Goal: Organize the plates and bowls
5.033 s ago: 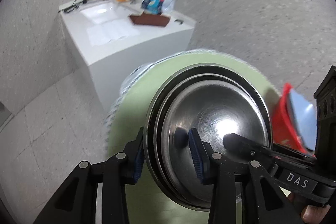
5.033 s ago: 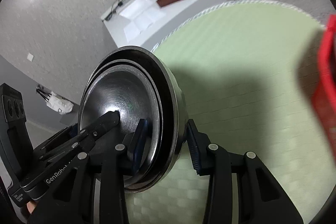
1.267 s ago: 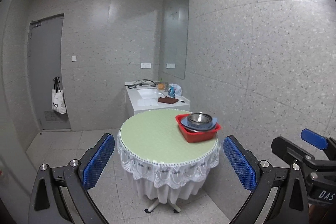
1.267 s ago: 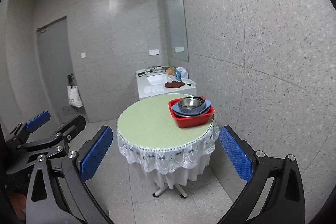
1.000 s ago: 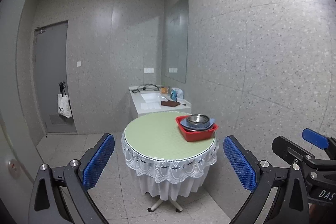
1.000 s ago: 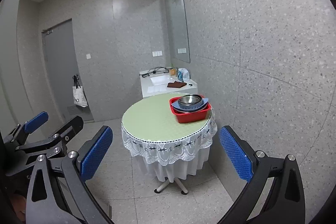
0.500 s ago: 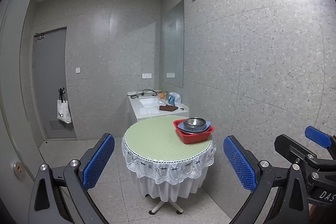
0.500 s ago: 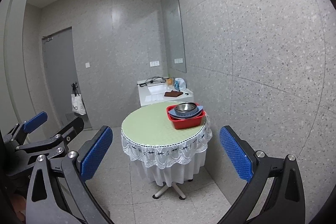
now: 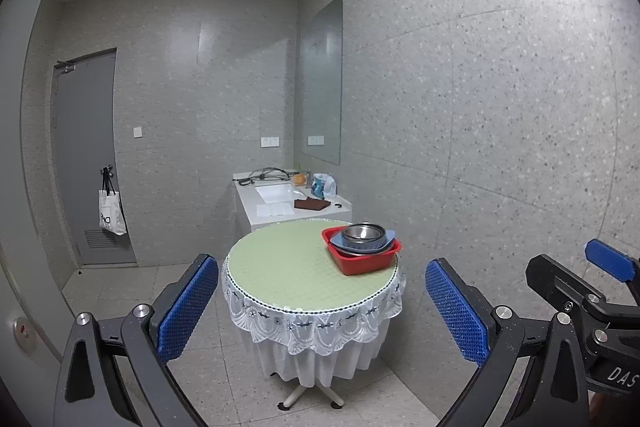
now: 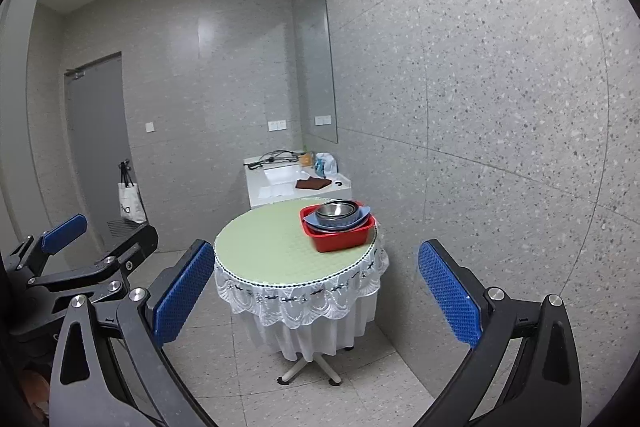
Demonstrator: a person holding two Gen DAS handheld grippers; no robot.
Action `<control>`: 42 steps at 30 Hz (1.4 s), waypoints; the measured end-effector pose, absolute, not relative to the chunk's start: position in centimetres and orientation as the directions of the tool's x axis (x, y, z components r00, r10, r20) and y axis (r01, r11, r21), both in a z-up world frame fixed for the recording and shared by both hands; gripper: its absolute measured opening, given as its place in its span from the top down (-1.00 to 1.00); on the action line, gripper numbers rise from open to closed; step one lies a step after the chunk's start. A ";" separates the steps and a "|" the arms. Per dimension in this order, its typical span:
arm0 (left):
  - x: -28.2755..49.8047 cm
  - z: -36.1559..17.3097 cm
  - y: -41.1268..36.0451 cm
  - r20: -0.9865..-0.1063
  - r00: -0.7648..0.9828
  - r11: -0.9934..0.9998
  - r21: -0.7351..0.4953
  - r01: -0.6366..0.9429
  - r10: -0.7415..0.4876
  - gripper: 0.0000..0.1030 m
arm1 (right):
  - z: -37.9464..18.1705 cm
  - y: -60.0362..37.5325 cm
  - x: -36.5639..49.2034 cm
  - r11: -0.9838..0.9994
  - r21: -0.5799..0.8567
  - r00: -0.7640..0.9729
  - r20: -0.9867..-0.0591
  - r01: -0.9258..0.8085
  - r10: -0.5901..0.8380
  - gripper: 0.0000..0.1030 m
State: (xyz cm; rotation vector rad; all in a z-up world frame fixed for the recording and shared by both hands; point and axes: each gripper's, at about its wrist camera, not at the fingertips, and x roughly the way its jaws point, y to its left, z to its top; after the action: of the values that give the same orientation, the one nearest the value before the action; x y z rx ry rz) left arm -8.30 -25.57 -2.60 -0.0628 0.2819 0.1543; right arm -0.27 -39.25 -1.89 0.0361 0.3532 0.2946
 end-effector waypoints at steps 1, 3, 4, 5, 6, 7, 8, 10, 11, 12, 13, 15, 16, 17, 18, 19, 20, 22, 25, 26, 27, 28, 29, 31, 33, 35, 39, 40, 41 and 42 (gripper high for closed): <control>-7.8 -2.6 -25.3 -0.282 0.949 0.987 -0.038 -0.158 0.141 -0.99 | -2.0 -39.2 -0.1 0.957 0.087 0.896 -0.336 -0.277 0.290 -1.00; -7.1 -2.7 -25.0 -0.284 0.949 0.987 -0.035 -0.155 0.139 -0.99 | -2.1 -39.1 0.4 0.958 0.088 0.896 -0.338 -0.273 0.286 -1.00; -6.7 -2.7 -24.9 -0.286 0.948 0.987 -0.035 -0.154 0.138 -0.99 | -2.1 -39.0 0.7 0.959 0.087 0.897 -0.339 -0.270 0.283 -1.00; -6.1 -2.8 -24.5 -0.289 0.948 0.988 -0.034 -0.152 0.136 -0.99 | -2.2 -38.9 1.1 0.959 0.087 0.897 -0.340 -0.268 0.281 -1.00; -5.6 -2.8 -24.3 -0.291 0.947 0.988 -0.033 -0.151 0.135 -0.99 | -2.2 -38.7 1.4 0.960 0.088 0.897 -0.343 -0.267 0.281 -1.00; -5.2 -2.9 -24.1 -0.292 0.947 0.988 -0.030 -0.150 0.135 -0.99 | -2.3 -38.6 1.6 0.960 0.089 0.896 -0.343 -0.267 0.281 -1.00; -4.8 -2.9 -23.9 -0.292 0.947 0.988 -0.028 -0.151 0.136 -0.99 | -2.4 -38.5 1.9 0.960 0.089 0.896 -0.344 -0.267 0.281 -1.00; -3.9 -2.9 -23.4 -0.295 0.946 0.988 -0.024 -0.149 0.136 -0.99 | -2.5 -38.2 2.6 0.960 0.093 0.895 -0.346 -0.265 0.280 -1.00; -3.3 -2.9 -23.1 -0.296 0.946 0.989 -0.023 -0.149 0.136 -0.99 | -2.5 -38.0 3.0 0.960 0.093 0.895 -0.347 -0.264 0.280 -1.00; -2.9 -2.9 -22.9 -0.297 0.945 0.989 -0.021 -0.150 0.137 -0.99 | -2.6 -37.7 3.3 0.960 0.094 0.895 -0.348 -0.263 0.279 -1.00; -2.3 -3.0 -22.6 -0.298 0.945 0.989 -0.020 -0.149 0.137 -0.99 | -2.6 -37.5 3.6 0.960 0.095 0.894 -0.349 -0.263 0.279 -1.00; -1.3 -3.1 -21.9 -0.301 0.944 0.989 -0.018 -0.149 0.137 -0.99 | -2.8 -37.0 4.3 0.960 0.095 0.894 -0.350 -0.263 0.279 -1.00; -0.8 -3.2 -21.6 -0.303 0.943 0.989 -0.018 -0.149 0.137 -0.99 | -2.8 -36.7 4.6 0.960 0.095 0.894 -0.351 -0.262 0.279 -1.00; -0.2 -3.2 -21.2 -0.305 0.942 0.989 -0.017 -0.149 0.136 -0.99 | -2.9 -36.4 4.9 0.960 0.095 0.893 -0.352 -0.262 0.279 -1.00; 0.3 -3.3 -20.8 -0.306 0.942 0.989 -0.017 -0.149 0.137 -0.99 | -3.0 -36.2 5.3 0.960 0.096 0.893 -0.353 -0.263 0.280 -1.00; 0.7 -3.3 -20.6 -0.307 0.942 0.989 -0.015 -0.149 0.137 -0.99 | -3.0 -36.0 5.6 0.960 0.097 0.892 -0.354 -0.263 0.281 -1.00; 1.3 -3.5 -20.2 -0.309 0.941 0.989 -0.013 -0.149 0.137 -0.99 | -3.1 -35.7 5.9 0.960 0.098 0.891 -0.356 -0.263 0.281 -1.00; 2.3 -3.7 -19.6 -0.313 0.940 0.989 -0.012 -0.149 0.138 -0.99 | -3.3 -35.3 6.6 0.960 0.099 0.890 -0.359 -0.263 0.281 -1.00; 3.5 -4.0 -18.8 -0.318 0.938 0.989 -0.016 -0.147 0.134 -0.99 | -3.5 -34.7 7.5 0.959 0.098 0.888 -0.364 -0.265 0.282 -1.00; 3.9 -4.0 -18.6 -0.319 0.938 0.989 -0.015 -0.147 0.135 -0.99 | -3.6 -34.4 7.9 0.960 0.097 0.888 -0.365 -0.264 0.281 -1.00; 4.4 -4.1 -18.3 -0.319 0.938 0.989 -0.015 -0.147 0.135 -0.99 | -3.7 -34.2 8.2 0.960 0.096 0.888 -0.365 -0.262 0.279 -1.00; 4.7 -4.1 -18.1 -0.319 0.938 0.989 -0.016 -0.146 0.133 -0.99 | -3.7 -34.0 8.4 0.960 0.096 0.888 -0.366 -0.262 0.279 -1.00; 5.2 -4.2 -17.9 -0.320 0.938 0.989 -0.016 -0.145 0.132 -0.99 | -3.7 -33.8 8.8 0.961 0.096 0.888 -0.366 -0.261 0.278 -1.00; 5.9 -4.3 -17.5 -0.320 0.938 0.989 -0.016 -0.146 0.134 -0.99 | -3.8 -33.4 9.2 0.961 0.097 0.888 -0.367 -0.260 0.277 -1.00; 6.5 -4.4 -17.1 -0.319 0.938 0.989 -0.019 -0.146 0.133 -0.99 | -3.9 -33.0 9.7 0.961 0.094 0.888 -0.368 -0.260 0.276 -1.00; 7.0 -4.6 -16.6 -0.318 0.939 0.989 -0.023 -0.147 0.132 -0.99 | -3.9 -32.7 10.2 0.961 0.093 0.888 -0.366 -0.262 0.278 -1.00; 7.9 -4.8 -15.8 -0.312 0.940 0.988 -0.027 -0.151 0.135 -0.99 | -3.8 -31.9 10.8 0.960 0.084 0.891 -0.360 -0.265 0.278 -1.00; 7.9 -5.0 -15.6 -0.311 0.941 0.988 -0.027 -0.152 0.136 -0.99 | -3.8 -31.7 11.0 0.961 0.083 0.891 -0.359 -0.264 0.276 -1.00; 8.2 -5.0 -15.4 -0.310 0.941 0.988 -0.027 -0.153 0.137 -0.99 | -3.8 -31.5 11.2 0.961 0.082 0.891 -0.360 -0.265 0.276 -1.00; 8.2 -5.1 -15.2 -0.308 0.941 0.988 -0.027 -0.153 0.138 -0.99 | -3.8 -31.3 11.4 0.961 0.082 0.891 -0.360 -0.266 0.277 -1.00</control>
State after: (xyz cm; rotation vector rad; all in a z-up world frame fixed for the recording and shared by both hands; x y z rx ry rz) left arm 8.24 -15.22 -5.10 -0.0507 0.3109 0.1485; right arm 11.36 -31.30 -3.80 0.0306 0.3782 0.2815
